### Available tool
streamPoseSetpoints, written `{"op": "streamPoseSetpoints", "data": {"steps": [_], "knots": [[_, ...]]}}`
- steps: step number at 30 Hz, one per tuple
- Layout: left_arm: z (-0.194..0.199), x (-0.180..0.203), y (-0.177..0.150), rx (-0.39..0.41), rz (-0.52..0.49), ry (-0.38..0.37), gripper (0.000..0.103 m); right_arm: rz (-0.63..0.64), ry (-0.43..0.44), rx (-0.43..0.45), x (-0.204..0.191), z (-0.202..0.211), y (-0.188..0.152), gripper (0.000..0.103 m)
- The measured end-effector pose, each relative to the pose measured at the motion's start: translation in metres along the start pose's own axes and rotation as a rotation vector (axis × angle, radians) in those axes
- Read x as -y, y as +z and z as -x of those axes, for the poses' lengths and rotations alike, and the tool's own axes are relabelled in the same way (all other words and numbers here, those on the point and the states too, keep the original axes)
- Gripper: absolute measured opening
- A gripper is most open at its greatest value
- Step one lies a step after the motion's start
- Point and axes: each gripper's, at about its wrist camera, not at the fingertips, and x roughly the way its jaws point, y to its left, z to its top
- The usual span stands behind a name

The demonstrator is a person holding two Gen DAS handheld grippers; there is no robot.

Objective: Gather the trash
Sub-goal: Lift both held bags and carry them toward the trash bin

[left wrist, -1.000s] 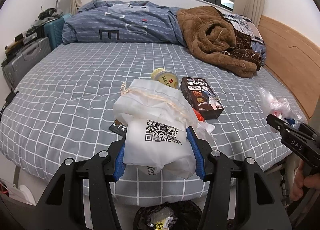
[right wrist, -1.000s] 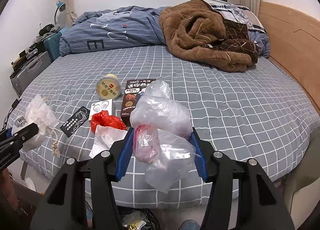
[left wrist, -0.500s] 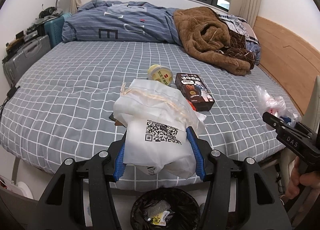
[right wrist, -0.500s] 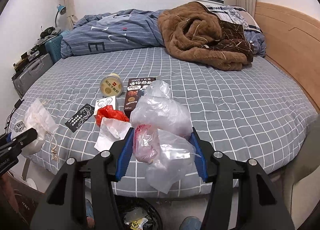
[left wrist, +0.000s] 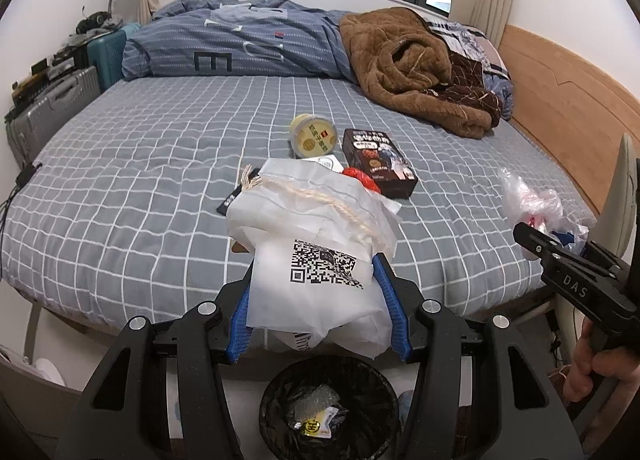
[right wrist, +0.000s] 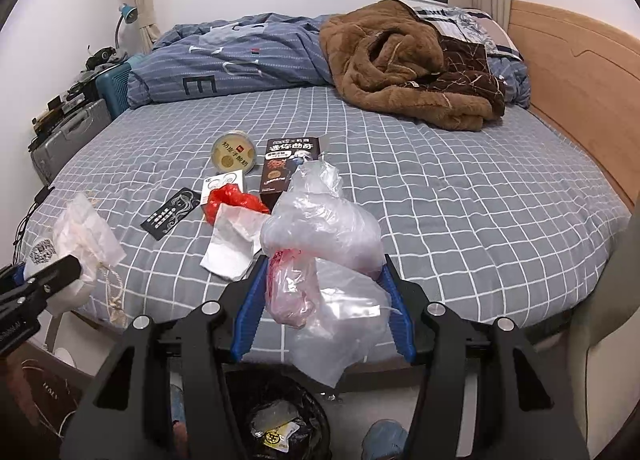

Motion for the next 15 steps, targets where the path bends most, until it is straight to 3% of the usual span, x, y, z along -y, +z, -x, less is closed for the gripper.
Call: {"op": "streamPoseSetpoints", "data": {"steps": [15], "knots": [[0.006,-0.011,-0.036,-0.039,0.014,0.045,0.053,0.014,0.013,-0.046,-0.013,0.005,-0.035,0.052]]}}
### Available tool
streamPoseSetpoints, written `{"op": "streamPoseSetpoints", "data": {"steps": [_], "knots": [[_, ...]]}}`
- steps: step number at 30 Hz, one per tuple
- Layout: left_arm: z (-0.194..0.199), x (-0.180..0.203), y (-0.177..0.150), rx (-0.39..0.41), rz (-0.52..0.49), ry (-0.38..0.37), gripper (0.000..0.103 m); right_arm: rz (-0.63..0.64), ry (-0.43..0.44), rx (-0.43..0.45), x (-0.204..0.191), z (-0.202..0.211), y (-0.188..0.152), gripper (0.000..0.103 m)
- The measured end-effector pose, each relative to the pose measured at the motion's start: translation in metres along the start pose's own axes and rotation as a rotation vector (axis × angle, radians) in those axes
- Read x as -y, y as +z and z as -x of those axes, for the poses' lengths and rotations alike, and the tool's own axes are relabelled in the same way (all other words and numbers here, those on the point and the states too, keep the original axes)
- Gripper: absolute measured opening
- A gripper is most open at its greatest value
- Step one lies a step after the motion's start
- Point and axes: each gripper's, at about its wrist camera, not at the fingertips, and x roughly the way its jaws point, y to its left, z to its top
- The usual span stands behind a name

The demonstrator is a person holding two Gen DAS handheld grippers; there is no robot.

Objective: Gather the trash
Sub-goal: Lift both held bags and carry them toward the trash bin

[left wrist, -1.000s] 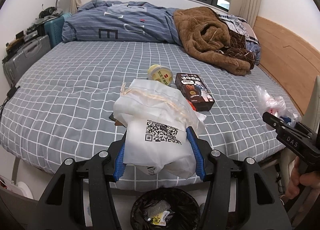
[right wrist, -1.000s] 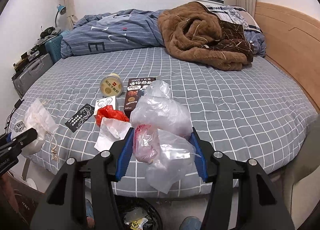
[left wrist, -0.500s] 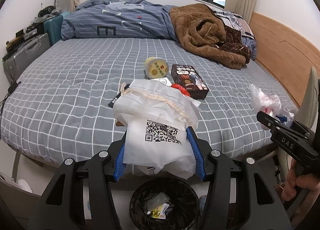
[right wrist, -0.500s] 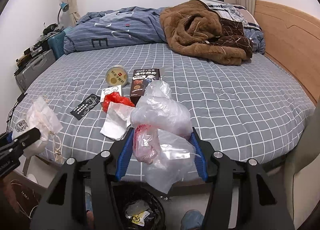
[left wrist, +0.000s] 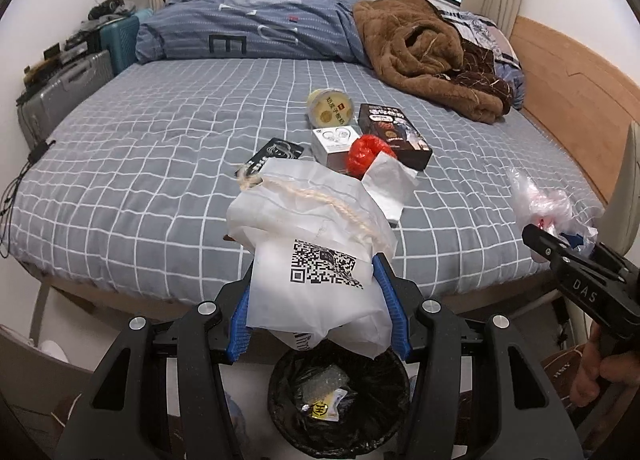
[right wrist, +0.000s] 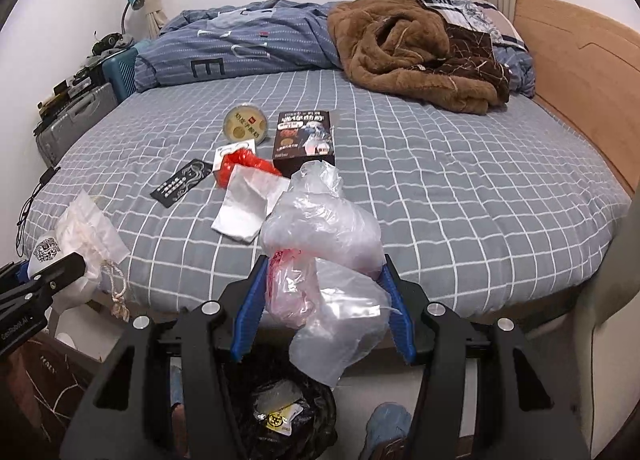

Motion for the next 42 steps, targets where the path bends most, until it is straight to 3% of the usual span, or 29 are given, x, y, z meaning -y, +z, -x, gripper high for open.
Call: {"op": "streamPoseSetpoints", "data": {"steps": [21,42], "knots": [[0.012,0.002,-0.040,-0.026,0.020,0.018,0.053,0.009,0.012,-0.063,-0.009,0.009,-0.045,0.052],[-0.034,0.016,-0.106,-0.199,-0.006,0.007,0.053,0.014,0.014,-0.215,-0.016,-0.021,-0.116,0.052]]}}
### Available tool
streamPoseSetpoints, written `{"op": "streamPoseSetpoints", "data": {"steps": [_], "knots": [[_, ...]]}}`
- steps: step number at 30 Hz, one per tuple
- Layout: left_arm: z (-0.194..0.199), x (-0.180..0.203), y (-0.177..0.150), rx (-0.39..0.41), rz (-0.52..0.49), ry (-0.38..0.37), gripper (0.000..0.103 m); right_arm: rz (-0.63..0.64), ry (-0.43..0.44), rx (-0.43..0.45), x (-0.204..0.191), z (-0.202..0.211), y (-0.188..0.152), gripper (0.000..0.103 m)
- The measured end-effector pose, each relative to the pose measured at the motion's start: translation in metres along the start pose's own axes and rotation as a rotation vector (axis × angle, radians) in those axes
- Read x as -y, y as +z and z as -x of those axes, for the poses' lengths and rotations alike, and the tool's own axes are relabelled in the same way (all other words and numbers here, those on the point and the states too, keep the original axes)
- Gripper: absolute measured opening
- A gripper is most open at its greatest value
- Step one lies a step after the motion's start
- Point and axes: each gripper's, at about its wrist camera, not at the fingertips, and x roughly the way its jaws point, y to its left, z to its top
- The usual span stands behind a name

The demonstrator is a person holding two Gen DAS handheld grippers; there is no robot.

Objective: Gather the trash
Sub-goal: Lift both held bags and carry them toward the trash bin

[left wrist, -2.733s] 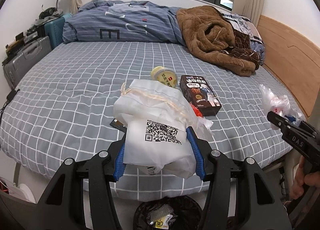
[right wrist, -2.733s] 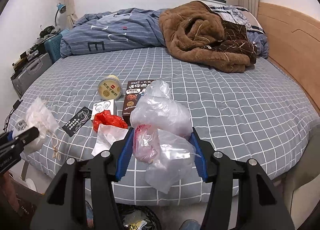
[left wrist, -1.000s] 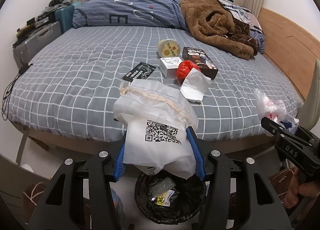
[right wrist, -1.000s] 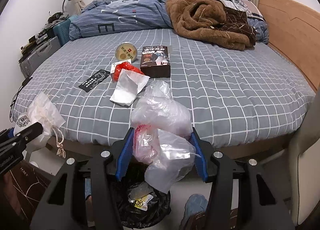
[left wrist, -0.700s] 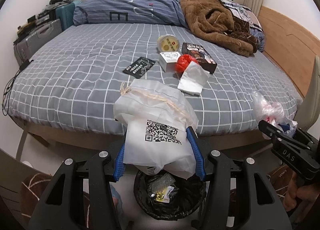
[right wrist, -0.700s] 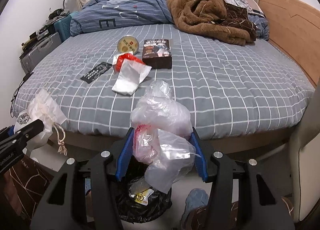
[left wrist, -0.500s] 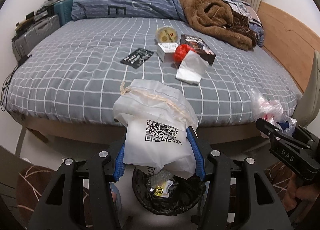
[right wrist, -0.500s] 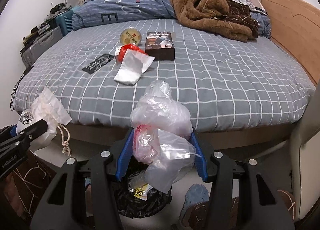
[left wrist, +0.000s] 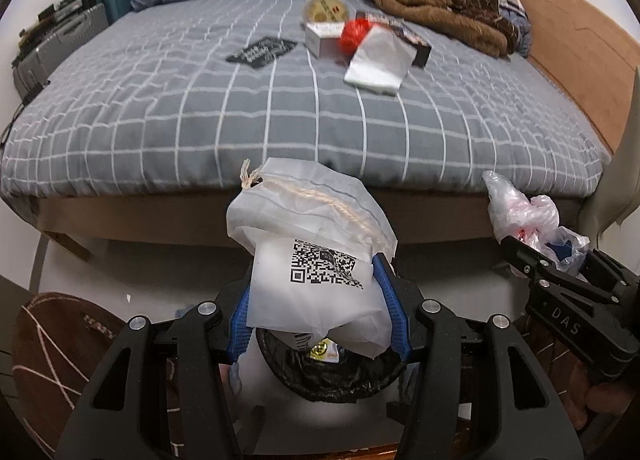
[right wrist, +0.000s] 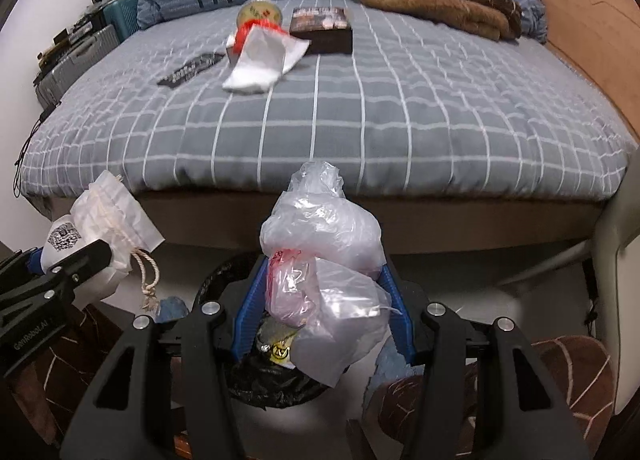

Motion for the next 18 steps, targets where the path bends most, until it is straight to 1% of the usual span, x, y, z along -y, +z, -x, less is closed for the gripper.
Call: {"op": "streamPoseSetpoints", "data": {"steps": [6,8,11,18], "knots": [[-0.026,0.002,-0.009,-0.057,-0.010,0.002,0.053,0.000,-0.009,-0.065,0.001,-0.027,-0.012,0.052],[-0.035,0.001,-0.013,-0.084,-0.009,0.002,0.053,-0.005,-0.001,-0.090,0.003,-0.035,-0.014,0.052],[-0.045,0.002,-0.018,-0.101,-0.018,0.002,0.053,-0.030,0.021,-0.129,0.010,-0.047,-0.017,0.052],[-0.076,0.002,-0.025,-0.161,-0.002,-0.030,0.053,-0.046,0.005,-0.176,0.019,-0.071,-0.021,0.052]]}}
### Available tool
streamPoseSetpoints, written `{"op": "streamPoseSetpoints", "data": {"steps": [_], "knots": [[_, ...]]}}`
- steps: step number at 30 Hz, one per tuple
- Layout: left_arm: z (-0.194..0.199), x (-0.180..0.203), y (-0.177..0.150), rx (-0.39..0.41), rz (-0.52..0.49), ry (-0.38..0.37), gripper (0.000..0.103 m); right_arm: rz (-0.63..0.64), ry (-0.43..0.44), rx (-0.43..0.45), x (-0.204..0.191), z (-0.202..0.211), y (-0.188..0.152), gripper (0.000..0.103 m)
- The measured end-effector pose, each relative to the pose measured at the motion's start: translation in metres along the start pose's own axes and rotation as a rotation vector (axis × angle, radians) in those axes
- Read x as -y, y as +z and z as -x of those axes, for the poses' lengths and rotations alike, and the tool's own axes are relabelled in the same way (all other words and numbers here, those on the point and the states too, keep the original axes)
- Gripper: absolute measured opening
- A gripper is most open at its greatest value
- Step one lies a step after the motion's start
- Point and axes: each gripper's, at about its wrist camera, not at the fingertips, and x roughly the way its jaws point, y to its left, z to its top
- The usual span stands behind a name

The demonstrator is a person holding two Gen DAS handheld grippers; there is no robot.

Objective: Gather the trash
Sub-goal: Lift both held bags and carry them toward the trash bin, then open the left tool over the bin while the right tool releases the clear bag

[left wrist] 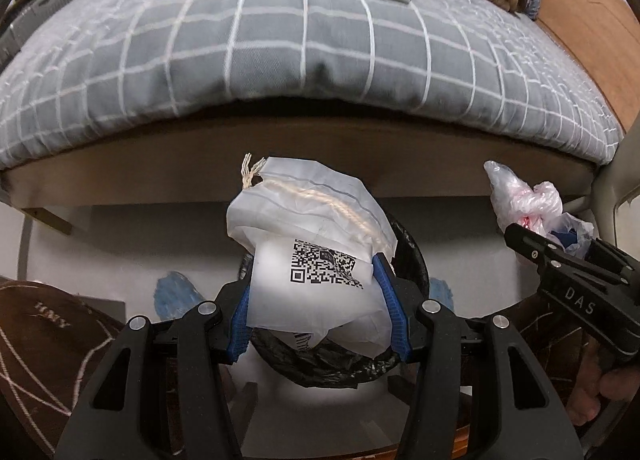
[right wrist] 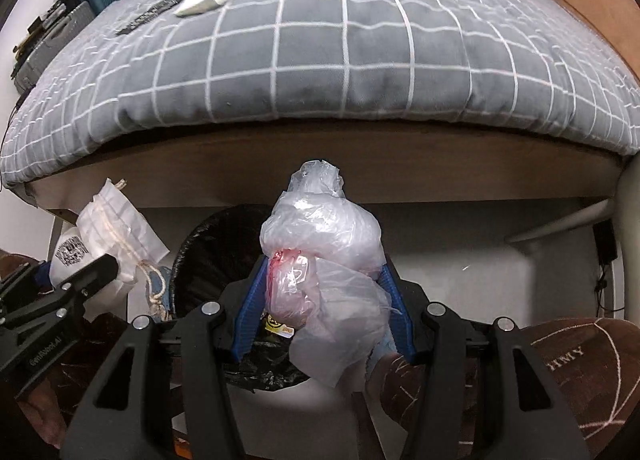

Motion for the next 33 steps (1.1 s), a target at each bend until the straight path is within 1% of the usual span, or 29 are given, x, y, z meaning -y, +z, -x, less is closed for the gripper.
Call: {"op": "streamPoseSetpoints", "data": {"steps": [2,5,10,13,18,23,26,28,29,30,32,33], "knots": [[-0.011,-0.001,-0.001,-0.028,0.009,-0.020,0.053,-0.004,-0.002,-0.009,0.002,-0.005,0.001,0.052],[-0.024,0.000,-0.002,-0.050,0.012,-0.023,0.053,-0.016,-0.002,-0.014,0.007,-0.008,0.003,0.052],[-0.045,0.010,-0.004,-0.082,-0.012,-0.018,0.053,-0.031,-0.009,-0.023,0.012,-0.014,0.003,0.052],[-0.056,0.019,0.001,-0.089,-0.035,-0.016,0.053,-0.036,-0.025,-0.032,0.018,-0.018,0.000,0.052],[-0.070,0.033,-0.002,-0.112,-0.071,-0.027,0.053,-0.078,-0.028,-0.051,0.028,-0.024,0.000,0.052],[-0.072,0.038,-0.005,-0.112,-0.097,-0.027,0.054,-0.082,-0.018,-0.044,0.028,-0.023,0.000,0.052],[-0.074,0.037,-0.006,-0.117,-0.093,-0.018,0.058,-0.074,-0.016,-0.044,0.027,-0.023,-0.002,0.052],[-0.076,0.038,-0.006,-0.114,-0.087,-0.001,0.067,-0.069,-0.016,-0.046,0.027,-0.024,-0.002,0.052],[-0.074,0.038,-0.002,-0.110,-0.084,0.003,0.076,-0.069,-0.015,-0.047,0.027,-0.025,-0.002,0.052],[-0.072,0.037,-0.002,-0.100,-0.079,0.007,0.082,-0.069,-0.013,-0.049,0.026,-0.025,-0.002,0.052],[-0.069,0.035,-0.001,-0.080,-0.076,0.019,0.088,-0.068,-0.009,-0.052,0.029,-0.029,-0.002,0.052],[-0.069,0.033,-0.001,-0.078,-0.077,0.026,0.093,-0.064,-0.006,-0.054,0.027,-0.029,-0.001,0.052]]}}
